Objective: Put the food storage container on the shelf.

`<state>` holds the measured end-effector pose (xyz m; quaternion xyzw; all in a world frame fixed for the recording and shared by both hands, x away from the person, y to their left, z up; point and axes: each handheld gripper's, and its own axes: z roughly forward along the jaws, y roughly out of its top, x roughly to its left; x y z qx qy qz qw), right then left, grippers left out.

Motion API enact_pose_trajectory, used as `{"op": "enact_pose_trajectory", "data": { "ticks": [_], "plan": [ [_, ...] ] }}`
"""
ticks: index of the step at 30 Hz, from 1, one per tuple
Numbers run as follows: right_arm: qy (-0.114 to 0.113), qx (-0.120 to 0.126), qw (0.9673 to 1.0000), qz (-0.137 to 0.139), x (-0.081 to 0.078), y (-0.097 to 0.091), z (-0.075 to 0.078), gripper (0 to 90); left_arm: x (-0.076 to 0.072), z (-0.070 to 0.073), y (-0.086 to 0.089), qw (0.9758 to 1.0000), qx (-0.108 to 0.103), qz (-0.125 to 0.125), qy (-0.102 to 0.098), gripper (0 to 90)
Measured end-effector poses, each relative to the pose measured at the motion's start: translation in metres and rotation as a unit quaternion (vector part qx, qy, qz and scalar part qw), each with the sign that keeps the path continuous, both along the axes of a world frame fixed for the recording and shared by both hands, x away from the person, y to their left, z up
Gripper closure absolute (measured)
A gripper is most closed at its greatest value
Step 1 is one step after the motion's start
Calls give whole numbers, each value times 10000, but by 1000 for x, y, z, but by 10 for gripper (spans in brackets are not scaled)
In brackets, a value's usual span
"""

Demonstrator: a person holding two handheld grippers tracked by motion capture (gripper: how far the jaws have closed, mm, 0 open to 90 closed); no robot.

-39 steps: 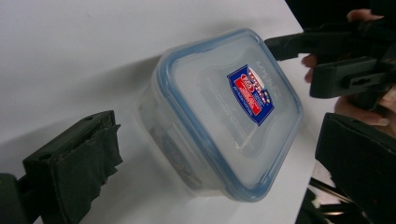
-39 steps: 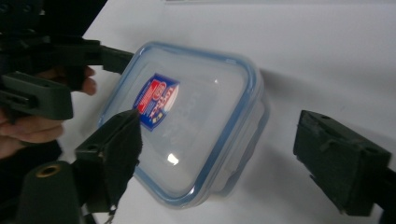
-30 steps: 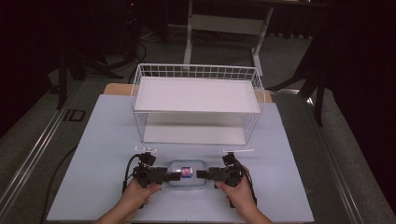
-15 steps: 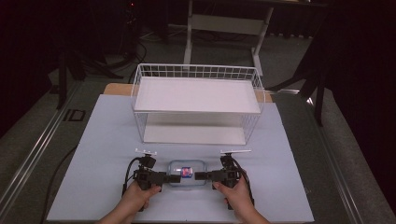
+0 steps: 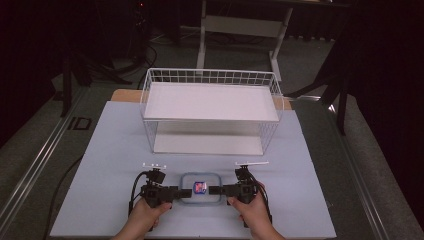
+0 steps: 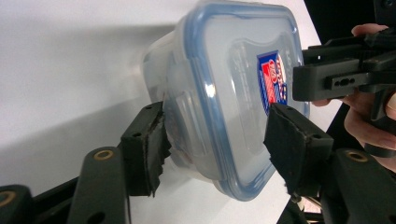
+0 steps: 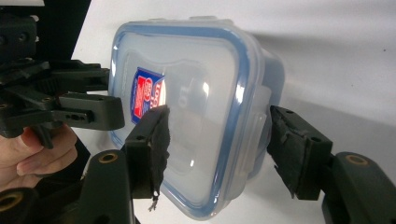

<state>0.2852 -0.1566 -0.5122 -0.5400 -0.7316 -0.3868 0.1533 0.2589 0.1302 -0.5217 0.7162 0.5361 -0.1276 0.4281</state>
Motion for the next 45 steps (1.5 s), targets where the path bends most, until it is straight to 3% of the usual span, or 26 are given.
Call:
{"op": "enact_pose_trajectory", "data": {
  "ticks": [7, 15, 22, 31, 37, 45],
  "plan": [
    [-128, -51, 9999, 54, -3, 1, 3, 420, -7, 5, -3, 9997, 164, 120, -109, 444],
    [-346, -123, 9993, 32, -1, 1, 7, 421, -1, 8, -6, 9996, 220, 143, -140, 455],
    [-521, -79, 9986, -87, 8, -4, 15, 421, 15, 17, -8, 9994, 81, 192, -259, 463],
    [-798, 35, 9964, -281, 32, -9, 33, 421, 45, 37, -13, 9979, 15, 272, -585, 462],
    [-908, 59, 9951, -398, 44, -10, 36, 421, 60, 37, -13, 9974, -41, 321, -651, 461],
    [-989, 80, 9934, -581, 66, -11, 30, 420, 79, 26, -14, 9960, -203, 429, -756, 461]
  ]
}}
